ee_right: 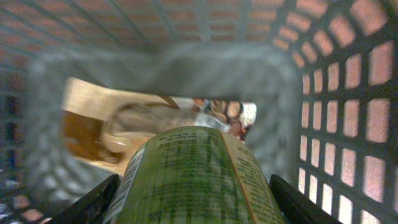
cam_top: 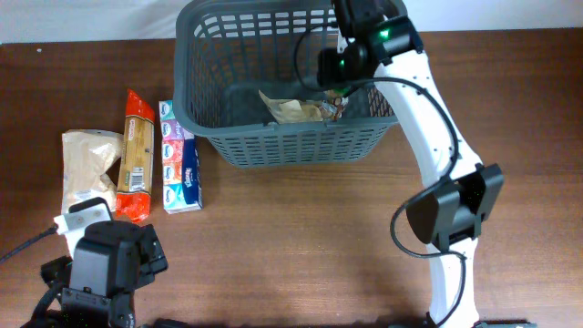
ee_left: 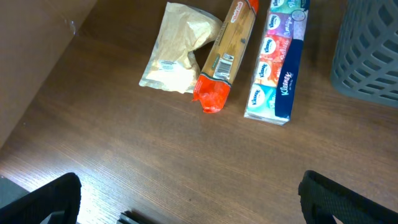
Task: Pack container
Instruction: 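Lower the jar into the basket, release, and raise the right gripper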
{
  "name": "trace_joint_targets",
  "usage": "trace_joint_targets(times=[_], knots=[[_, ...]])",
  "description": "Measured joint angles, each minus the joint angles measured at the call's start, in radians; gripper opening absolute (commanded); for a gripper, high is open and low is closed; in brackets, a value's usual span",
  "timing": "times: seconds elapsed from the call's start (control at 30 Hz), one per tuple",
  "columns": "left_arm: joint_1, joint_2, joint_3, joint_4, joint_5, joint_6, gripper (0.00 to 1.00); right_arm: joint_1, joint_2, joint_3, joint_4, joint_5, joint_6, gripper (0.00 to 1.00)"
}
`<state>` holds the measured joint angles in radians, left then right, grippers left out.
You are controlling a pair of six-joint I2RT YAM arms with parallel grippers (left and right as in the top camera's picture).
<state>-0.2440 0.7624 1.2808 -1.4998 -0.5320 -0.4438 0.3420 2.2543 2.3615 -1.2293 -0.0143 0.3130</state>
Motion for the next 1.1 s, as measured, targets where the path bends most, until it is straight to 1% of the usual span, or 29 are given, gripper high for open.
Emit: trace_joint_targets(times=[0.17,0.27,0.37,0.4,0.43,0.47,0.53,0.57,0.6,0.63,0.7,1.0,1.1], knots=[[0.0,0.0,0.0,0.0,0.002,0.0,1.0,-0.008,0.008,-0.061,0.005,0.007,-0.003,0.04],[0.0,0.0,0.0,0.0,0.002,0.0,0.99,-0.01,0.008,-0.083,0.006,0.008,-0.003,0.12],[0.0,0.0,0.0,0.0,0.002,0.0,1.0,-0.01,0.009,-0.105,0.009,0.011,-0.003,0.14],[0.0,0.0,0.0,0.0,0.002,0.0,1.0,-0.01,0.012,-0.113,0.008,0.011,-0.003,0.17],[0.0,0.0,0.0,0.0,0.002,0.0,1.0,-0.01,0.017,-0.119,0.008,0.011,-0.003,0.26],[0.0,0.0,0.0,0.0,0.002,0.0,1.0,-0.01,0.021,-0.125,0.009,0.011,-0.003,0.33],[0.0,0.0,0.0,-0.001,0.002,0.0,1.0,-0.01,0.032,-0.138,0.008,0.011,-0.003,0.59],[0.0,0.0,0.0,-0.002,0.002,0.0,1.0,-0.01,0.039,-0.142,0.008,0.011,-0.003,0.74],[0.0,0.0,0.0,-0.003,0.002,0.0,0.99,-0.01,0.044,-0.145,0.009,0.011,0.0,0.85],[0.0,0.0,0.0,-0.004,0.002,0.0,1.0,-0.01,0.047,-0.146,0.008,0.011,0.003,0.92],[0.0,0.0,0.0,-0.004,0.002,0.0,1.0,-0.01,0.048,-0.147,0.008,0.016,0.001,1.0],[0.0,0.0,0.0,-0.004,0.002,0.0,1.0,-0.013,0.048,-0.147,0.002,0.017,-0.01,0.99],[0.0,0.0,0.0,-0.004,0.002,0.0,1.0,-0.014,0.049,-0.118,-0.034,0.004,-0.026,0.99]])
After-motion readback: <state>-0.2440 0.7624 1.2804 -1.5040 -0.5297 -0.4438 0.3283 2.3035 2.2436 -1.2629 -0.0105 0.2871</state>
